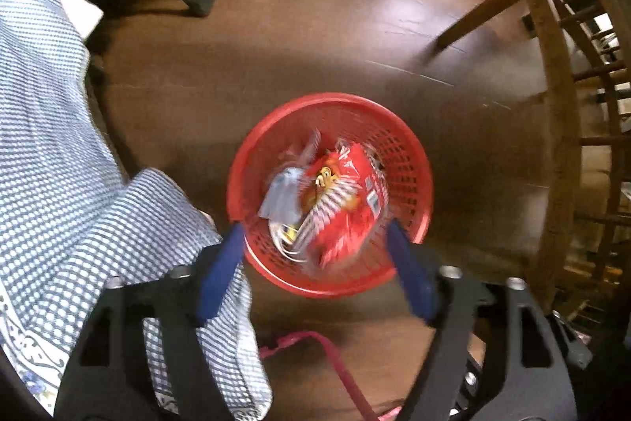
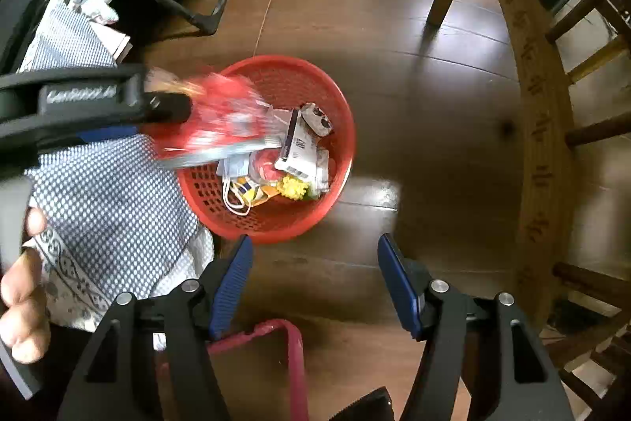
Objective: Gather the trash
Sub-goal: 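Open the right tool to drop the packet while the left tool drops the snack bag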
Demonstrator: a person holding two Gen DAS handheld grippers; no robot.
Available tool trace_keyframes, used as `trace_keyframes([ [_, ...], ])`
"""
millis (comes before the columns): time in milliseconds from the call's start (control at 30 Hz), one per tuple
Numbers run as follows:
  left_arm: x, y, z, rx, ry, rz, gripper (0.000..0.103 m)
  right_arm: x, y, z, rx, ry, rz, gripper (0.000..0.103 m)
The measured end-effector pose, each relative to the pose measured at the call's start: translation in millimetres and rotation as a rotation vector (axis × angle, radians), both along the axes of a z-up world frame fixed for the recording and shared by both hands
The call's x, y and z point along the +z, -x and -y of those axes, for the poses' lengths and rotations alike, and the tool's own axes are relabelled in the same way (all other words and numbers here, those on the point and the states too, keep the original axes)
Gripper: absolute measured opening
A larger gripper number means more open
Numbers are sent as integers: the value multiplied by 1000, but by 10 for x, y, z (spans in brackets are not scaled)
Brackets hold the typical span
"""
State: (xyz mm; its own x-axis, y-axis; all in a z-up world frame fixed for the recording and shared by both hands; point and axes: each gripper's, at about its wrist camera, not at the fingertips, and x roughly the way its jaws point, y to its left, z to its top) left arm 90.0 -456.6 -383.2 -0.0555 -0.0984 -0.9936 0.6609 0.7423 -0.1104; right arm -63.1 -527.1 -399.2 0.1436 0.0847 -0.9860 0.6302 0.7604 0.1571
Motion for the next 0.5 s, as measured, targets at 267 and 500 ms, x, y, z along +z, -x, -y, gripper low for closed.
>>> trace_keyframes([
  [267, 139, 83, 4, 1, -82, 69, 83, 220, 59, -100, 22, 27, 30, 68],
  [500, 825, 194, -353, 82, -30, 188, 90, 622, 172, -219, 57, 83, 90, 97],
])
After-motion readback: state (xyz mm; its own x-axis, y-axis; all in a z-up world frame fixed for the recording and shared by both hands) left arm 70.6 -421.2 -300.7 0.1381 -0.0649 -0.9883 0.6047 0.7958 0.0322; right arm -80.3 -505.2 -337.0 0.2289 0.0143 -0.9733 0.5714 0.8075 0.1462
